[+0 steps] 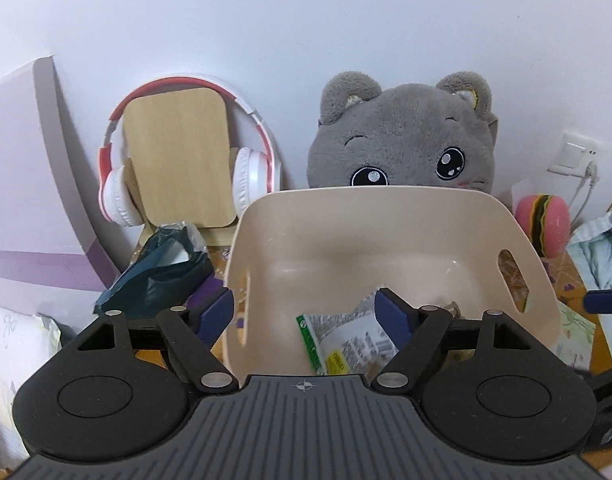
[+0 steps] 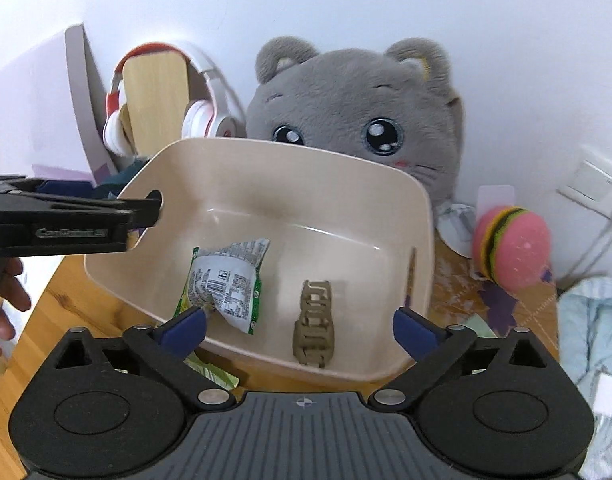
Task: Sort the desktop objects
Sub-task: 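Reach the left tool to the white scrunchie while the right tool reaches the wrapped white packet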
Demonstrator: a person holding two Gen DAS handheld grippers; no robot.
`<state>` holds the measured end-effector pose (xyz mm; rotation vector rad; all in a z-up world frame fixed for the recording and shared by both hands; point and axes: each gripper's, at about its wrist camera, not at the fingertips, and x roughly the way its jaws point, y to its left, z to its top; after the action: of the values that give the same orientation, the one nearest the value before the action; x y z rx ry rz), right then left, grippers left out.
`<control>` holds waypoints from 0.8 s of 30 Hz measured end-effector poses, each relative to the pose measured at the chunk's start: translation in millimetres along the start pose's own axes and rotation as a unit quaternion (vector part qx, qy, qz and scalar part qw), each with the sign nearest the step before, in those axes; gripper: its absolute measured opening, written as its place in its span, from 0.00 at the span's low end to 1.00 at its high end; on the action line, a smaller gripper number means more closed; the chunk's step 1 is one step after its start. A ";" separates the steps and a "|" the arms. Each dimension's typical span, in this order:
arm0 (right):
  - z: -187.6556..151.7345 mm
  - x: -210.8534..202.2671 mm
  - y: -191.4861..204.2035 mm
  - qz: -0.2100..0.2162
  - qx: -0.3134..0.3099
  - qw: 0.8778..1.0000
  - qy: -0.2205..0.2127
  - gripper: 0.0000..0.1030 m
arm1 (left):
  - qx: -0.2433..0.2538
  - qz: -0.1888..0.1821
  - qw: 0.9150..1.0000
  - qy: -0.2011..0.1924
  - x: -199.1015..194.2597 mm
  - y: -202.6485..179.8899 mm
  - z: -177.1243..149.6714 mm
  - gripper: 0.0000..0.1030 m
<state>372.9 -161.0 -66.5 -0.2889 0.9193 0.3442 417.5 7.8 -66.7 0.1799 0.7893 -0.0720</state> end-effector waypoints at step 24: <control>-154.3 -36.3 -34.4 -0.076 0.123 0.986 0.079 1.00 | 0.087 -0.020 0.992 0.087 -13.4 47.9 -115.4 0.90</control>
<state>255.4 -257.7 -122.4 -0.1598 1.0777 0.0651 333.6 76.5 -130.4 0.3399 0.9602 -0.1649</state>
